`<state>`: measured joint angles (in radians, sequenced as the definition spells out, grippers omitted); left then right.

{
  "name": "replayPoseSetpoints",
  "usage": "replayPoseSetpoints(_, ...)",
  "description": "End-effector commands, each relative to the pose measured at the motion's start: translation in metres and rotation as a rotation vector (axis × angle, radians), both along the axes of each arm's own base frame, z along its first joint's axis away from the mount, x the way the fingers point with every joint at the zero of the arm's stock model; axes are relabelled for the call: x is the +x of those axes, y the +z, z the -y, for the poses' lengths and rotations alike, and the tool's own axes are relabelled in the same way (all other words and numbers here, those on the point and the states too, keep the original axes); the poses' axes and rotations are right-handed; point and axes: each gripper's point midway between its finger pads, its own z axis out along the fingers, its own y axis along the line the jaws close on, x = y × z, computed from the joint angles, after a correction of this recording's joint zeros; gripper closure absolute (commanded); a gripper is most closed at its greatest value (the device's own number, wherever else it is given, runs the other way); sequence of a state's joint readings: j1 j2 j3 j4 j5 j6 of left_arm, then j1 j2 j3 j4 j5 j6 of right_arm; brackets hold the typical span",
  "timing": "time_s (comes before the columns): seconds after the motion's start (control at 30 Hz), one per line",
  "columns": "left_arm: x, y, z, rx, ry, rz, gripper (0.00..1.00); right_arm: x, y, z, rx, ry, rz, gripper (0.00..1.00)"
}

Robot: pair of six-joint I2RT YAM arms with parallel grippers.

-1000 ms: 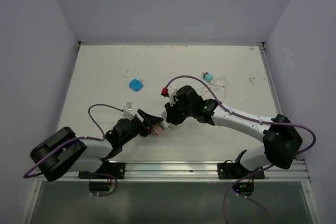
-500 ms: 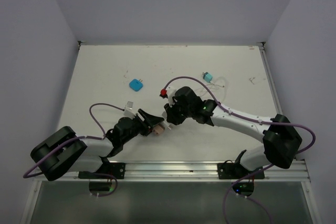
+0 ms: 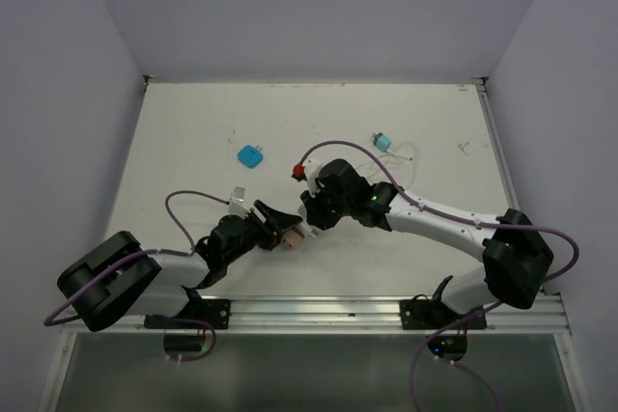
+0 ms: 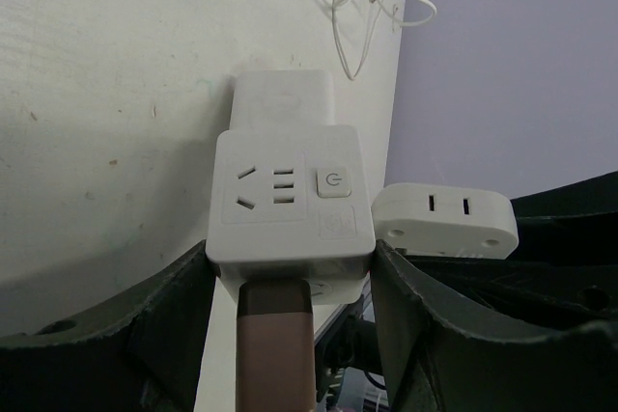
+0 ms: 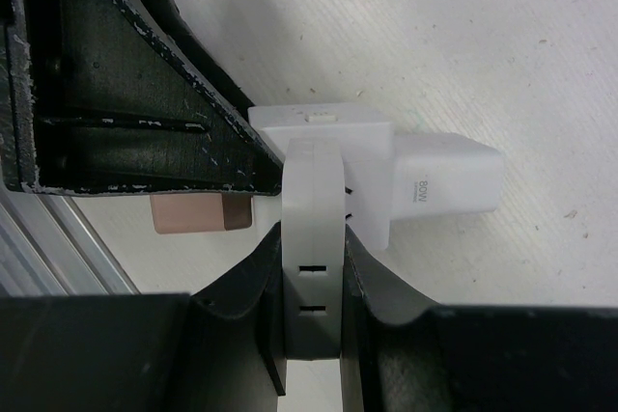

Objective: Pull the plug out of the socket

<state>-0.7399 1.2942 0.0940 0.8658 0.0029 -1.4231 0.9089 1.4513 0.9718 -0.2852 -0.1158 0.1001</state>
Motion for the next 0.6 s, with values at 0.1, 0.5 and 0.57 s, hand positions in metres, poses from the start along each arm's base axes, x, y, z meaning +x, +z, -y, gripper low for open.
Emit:
replayPoseSetpoints(0.1, -0.02, -0.067, -0.036, 0.187, 0.072, -0.18, 1.0, 0.011, 0.068, -0.017, 0.172, 0.004, 0.1, 1.0)
replayPoseSetpoints(0.5, -0.028, -0.087, -0.05, 0.272, 0.088, -0.231, 1.0, 0.031, 0.09, 0.0, 0.26, -0.053, 0.082, 1.0)
replayPoseSetpoints(0.57, -0.028, -0.087, -0.05, 0.275, 0.09, -0.233, 1.0, 0.033, 0.091, 0.002, 0.261, -0.063, 0.083, 1.0)
